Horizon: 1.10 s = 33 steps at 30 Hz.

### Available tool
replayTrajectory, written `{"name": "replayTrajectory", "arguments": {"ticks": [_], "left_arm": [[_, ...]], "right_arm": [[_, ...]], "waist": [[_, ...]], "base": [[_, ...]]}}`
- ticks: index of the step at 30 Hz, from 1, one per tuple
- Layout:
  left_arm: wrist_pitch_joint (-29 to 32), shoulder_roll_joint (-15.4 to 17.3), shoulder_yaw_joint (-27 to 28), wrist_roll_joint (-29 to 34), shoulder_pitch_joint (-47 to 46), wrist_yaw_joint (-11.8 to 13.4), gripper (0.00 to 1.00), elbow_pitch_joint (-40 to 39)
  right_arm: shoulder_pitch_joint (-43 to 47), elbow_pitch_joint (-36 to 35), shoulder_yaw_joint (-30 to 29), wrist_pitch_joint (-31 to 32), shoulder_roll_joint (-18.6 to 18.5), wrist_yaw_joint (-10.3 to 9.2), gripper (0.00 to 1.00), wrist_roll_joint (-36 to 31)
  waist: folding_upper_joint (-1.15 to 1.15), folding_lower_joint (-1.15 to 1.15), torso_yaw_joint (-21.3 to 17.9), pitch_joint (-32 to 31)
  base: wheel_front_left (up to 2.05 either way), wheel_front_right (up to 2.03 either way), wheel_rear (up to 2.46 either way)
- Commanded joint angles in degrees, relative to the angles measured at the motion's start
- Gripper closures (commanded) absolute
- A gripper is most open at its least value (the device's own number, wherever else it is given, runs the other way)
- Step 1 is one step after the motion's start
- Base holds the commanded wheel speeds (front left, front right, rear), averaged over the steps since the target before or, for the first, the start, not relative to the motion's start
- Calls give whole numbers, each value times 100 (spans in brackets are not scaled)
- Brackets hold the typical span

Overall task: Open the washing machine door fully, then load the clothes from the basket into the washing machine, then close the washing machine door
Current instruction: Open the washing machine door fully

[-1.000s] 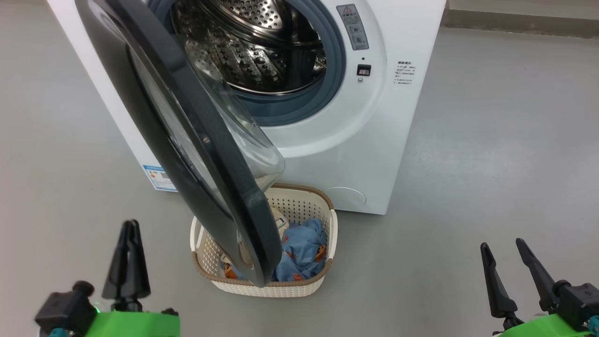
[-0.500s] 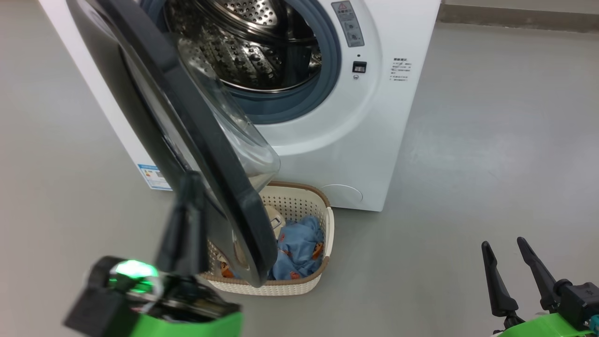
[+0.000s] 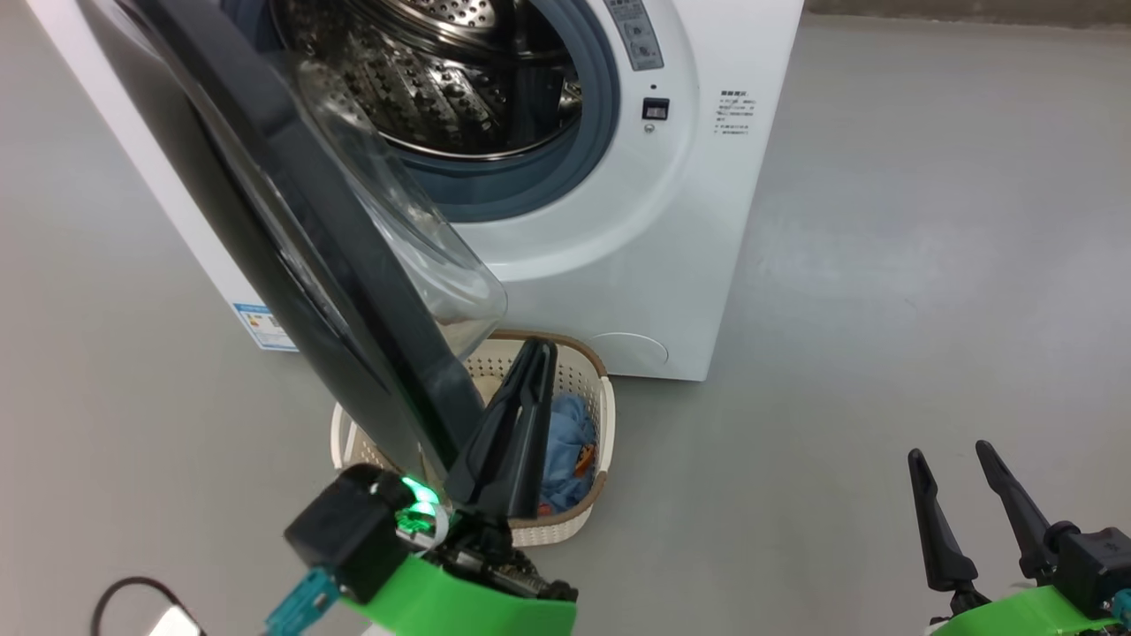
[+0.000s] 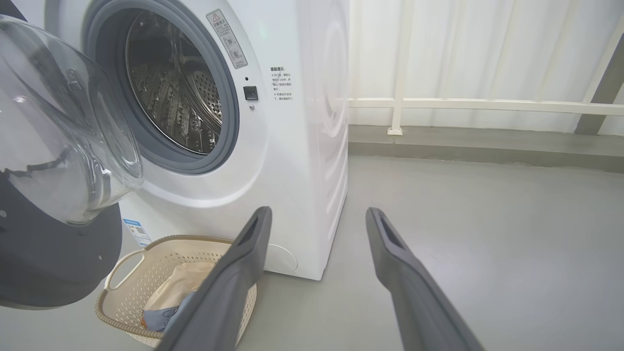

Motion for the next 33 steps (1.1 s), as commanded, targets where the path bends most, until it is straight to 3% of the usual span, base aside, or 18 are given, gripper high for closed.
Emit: {"name": "replayTrajectory", "arguments": {"ticks": [1, 7, 17, 33], "left_arm": [[-53, 27, 94, -191, -275, 76, 100, 71], [-142, 27, -8, -696, -418, 176, 100, 628], [-207, 27, -2, -950, -542, 251, 100, 1471], [-242, 27, 168, -1242, -615, 254, 100, 2103]], "right_arm": [[-252, -151, 89, -71, -87, 25, 0, -77], [-265, -148, 114, -71, -101, 25, 0, -66], [-265, -174, 132, -71, -96, 25, 0, -73], [-255, -225, 118, -71, -144, 25, 0, -62]], "waist": [[0, 0, -21, 24], [0, 0, -25, 40], [0, 0, 3, 17], [0, 0, 47, -3]], "base": [[0, 0, 0], [0, 0, 0], [0, 0, 0], [0, 0, 0]]}}
